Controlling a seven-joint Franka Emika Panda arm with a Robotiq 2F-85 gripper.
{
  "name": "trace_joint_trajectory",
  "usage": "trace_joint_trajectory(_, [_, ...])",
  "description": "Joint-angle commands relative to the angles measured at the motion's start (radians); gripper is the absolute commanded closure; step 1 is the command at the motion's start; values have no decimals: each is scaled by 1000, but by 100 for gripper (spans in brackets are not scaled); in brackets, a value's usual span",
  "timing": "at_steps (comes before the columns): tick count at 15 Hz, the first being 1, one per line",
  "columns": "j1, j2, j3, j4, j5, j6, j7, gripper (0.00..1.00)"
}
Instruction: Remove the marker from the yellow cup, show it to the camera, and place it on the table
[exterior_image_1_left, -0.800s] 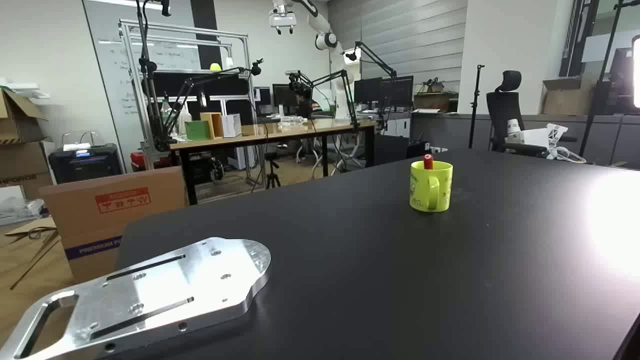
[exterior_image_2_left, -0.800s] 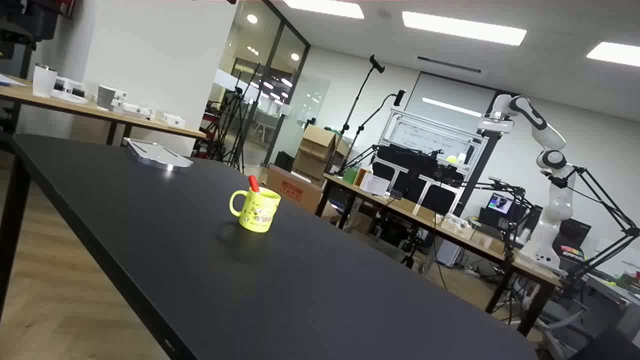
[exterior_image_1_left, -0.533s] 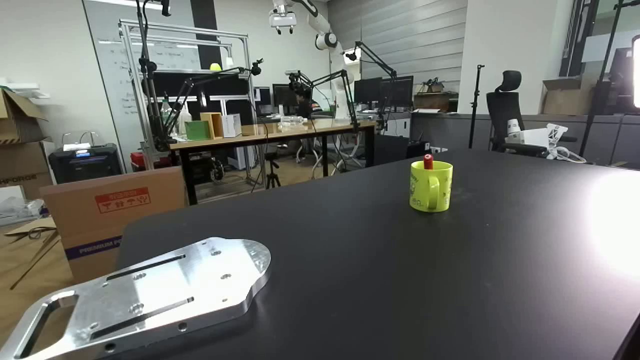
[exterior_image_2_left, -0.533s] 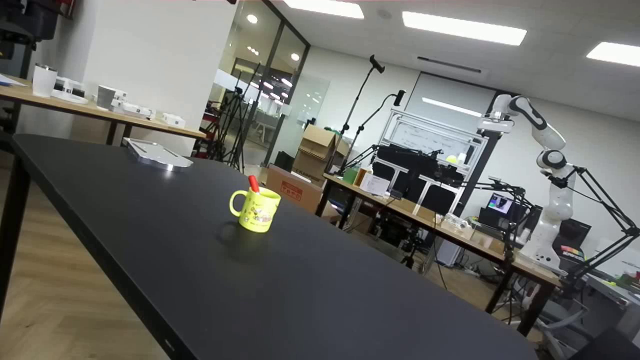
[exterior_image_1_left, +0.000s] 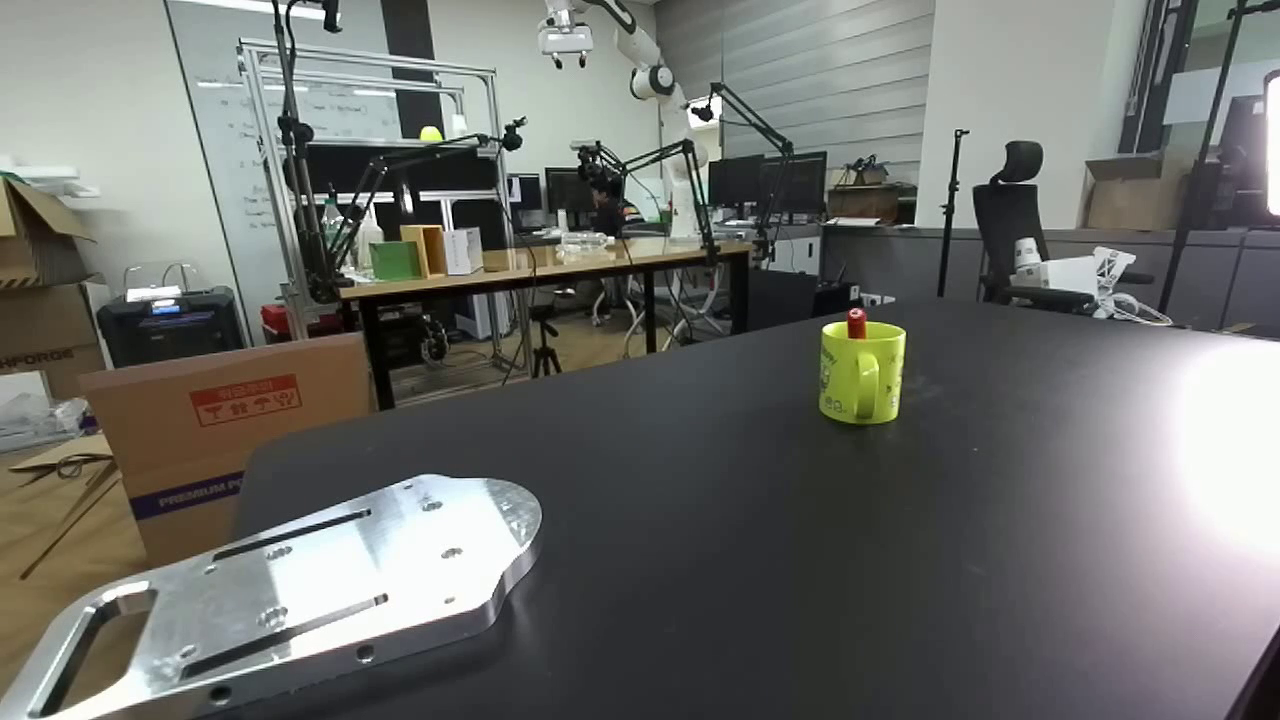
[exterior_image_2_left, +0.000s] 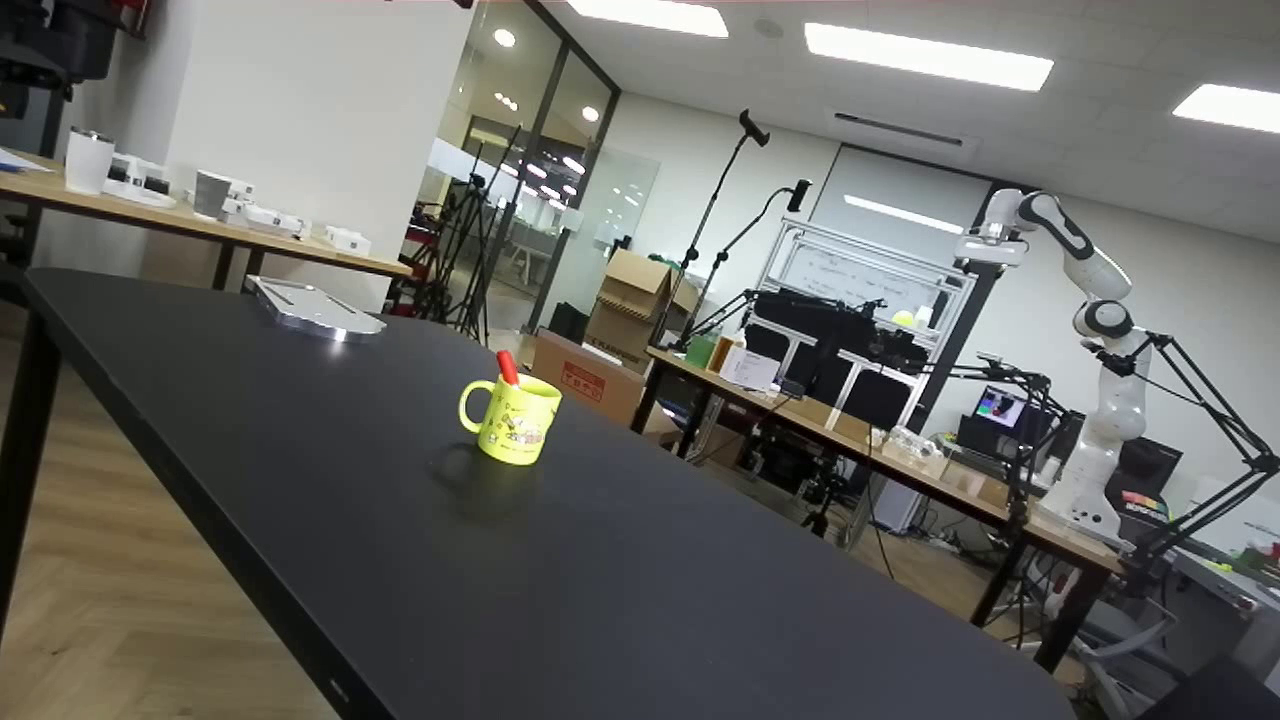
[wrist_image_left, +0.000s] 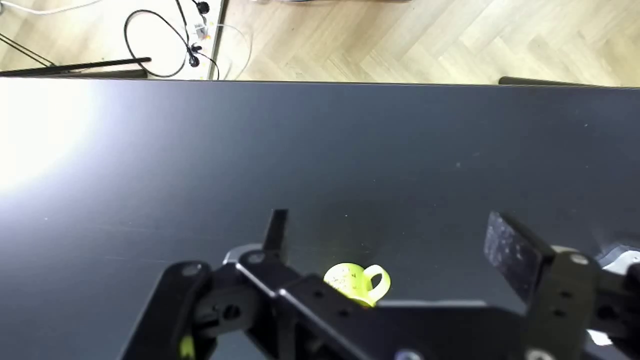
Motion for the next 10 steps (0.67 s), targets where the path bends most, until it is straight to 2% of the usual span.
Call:
trace_joint_trajectory(1, [7,1,-5,2,-3,-2,3,0])
trace_joint_trajectory(4, [-3,6,4,16,-43,-49,3,0])
trace_joint_trajectory(5, [-8,145,-9,62,-63,25,-36,0])
trace_joint_trajectory(10, [-36,412,11,206,-268,85,-5,0])
